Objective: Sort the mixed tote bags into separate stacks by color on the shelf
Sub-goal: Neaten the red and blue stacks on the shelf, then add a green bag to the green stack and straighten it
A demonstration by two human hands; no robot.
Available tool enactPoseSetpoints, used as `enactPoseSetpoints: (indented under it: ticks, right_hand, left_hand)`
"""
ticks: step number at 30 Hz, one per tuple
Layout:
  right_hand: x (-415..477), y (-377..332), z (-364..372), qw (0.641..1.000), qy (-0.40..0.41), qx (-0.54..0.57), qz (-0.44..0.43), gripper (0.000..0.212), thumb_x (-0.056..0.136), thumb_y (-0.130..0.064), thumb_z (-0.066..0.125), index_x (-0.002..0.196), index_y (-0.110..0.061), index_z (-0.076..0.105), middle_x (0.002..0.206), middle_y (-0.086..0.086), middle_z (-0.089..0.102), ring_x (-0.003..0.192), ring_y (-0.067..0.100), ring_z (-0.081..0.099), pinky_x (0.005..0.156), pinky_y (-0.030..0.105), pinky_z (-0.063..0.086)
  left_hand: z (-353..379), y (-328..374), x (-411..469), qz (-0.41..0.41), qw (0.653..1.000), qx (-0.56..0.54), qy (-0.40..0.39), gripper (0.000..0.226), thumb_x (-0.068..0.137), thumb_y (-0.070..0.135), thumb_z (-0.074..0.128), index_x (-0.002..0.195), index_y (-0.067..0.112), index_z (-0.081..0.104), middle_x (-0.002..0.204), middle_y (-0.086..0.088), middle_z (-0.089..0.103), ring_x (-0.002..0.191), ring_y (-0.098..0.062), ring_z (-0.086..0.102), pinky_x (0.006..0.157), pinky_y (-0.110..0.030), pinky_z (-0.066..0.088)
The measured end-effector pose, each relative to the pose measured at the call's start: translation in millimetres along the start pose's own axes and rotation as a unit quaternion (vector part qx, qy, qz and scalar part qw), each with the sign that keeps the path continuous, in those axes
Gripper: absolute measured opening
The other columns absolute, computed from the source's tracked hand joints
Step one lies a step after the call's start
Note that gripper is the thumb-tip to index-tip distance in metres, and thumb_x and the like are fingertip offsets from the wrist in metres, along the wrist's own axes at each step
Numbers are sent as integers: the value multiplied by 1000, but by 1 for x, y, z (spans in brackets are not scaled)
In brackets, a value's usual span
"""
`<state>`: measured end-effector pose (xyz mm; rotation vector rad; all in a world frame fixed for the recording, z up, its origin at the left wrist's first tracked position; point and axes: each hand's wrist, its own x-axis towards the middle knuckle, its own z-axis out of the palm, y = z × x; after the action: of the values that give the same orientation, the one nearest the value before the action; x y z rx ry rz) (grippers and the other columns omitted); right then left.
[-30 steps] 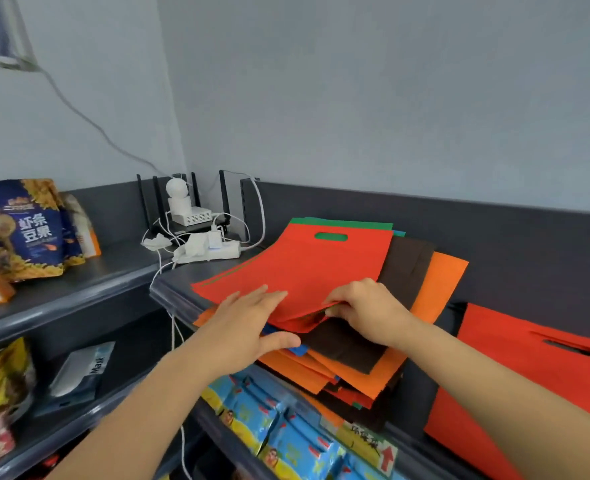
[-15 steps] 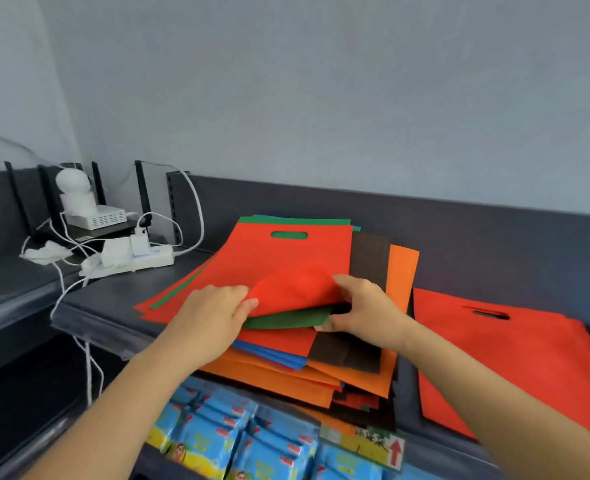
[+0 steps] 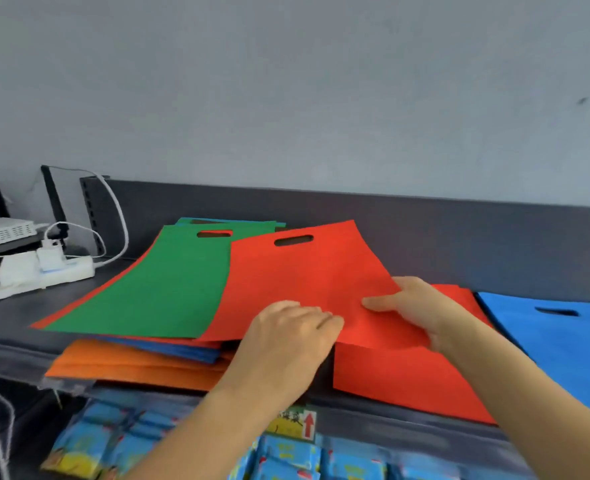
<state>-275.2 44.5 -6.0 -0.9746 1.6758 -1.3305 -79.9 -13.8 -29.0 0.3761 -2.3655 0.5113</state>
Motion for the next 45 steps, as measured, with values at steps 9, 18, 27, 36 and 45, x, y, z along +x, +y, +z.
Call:
enactPoseSetpoints:
  ticks: [9,18,27,36,45]
  right_hand:
    - [-30,68,-115,909,225,-350,-22,73,73,-13,77,137,-16,42,123,5,60,113,25,56,85,27,41]
    - [-28,79,-123,806,183,-559,64,65,79,-31,69,137,-21,42,150,3,18,132,29,26,98,40,41]
    - [-11,13,-7,854,90,-419,-294,41,86,-22,65,126,-16,57,136,-2,50,128,12,44,100,9,21]
    - [11,-4,103,828,-99,-476,-280,38,95,-33,50,127,-13,57,136,4,54,126,21,48,103,32,37]
    - [21,10,117,814,-60,-508,-275,28,96,-26,48,117,-16,64,123,1,63,115,21,56,95,35,44]
  left_hand:
    - [67,100,51,6,972,-133,-193,30,92,26,44,111,29,67,128,0,60,124,-21,51,104,-47,35]
    - [72,105,46,-21,919,-236,-315,63,89,60,35,129,16,57,143,-2,46,133,-14,36,108,-31,30]
    - [-15,10,10,-170,971,-163,-38,44,90,51,39,116,29,66,122,15,62,115,-1,53,97,-18,36]
    - [-51,-106,-65,-309,906,-4,-289,139,35,99,-12,147,27,28,154,9,24,143,-6,14,116,-37,15]
    - [-55,-132,-78,-311,903,-48,-293,42,88,55,51,120,29,61,128,8,59,123,-16,49,97,-26,35]
